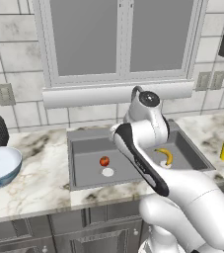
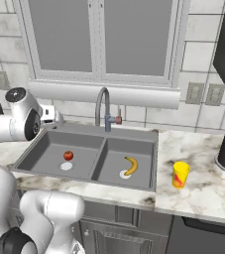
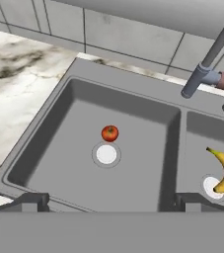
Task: Remove the banana and apple from the sink. Then move the bowl and cup from the counter to the sink for washing.
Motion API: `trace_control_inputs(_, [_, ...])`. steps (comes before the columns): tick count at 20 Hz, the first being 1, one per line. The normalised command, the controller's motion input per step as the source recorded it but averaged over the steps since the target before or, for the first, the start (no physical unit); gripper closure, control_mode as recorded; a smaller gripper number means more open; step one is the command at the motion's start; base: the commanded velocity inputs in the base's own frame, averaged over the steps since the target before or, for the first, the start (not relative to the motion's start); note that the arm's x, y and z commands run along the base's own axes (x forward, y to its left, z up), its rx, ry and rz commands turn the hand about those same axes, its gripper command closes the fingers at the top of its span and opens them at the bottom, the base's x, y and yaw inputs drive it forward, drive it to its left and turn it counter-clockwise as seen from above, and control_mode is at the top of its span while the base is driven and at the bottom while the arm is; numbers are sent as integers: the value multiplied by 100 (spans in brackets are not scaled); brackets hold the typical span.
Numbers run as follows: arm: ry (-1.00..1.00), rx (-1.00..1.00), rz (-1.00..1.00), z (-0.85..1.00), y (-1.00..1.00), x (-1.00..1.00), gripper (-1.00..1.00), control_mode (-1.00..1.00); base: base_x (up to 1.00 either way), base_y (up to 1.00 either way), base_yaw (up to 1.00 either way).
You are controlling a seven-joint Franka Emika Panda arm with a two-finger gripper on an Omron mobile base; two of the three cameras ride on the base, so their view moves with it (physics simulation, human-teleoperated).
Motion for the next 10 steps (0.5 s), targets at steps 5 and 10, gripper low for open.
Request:
trace_control_inputs(5, [0,-9,0,-14,12,7,-100,-100,0,0,0])
trace_control_inputs(10, [0,0,-1,-15,8,7,-100,-100,0,0,0])
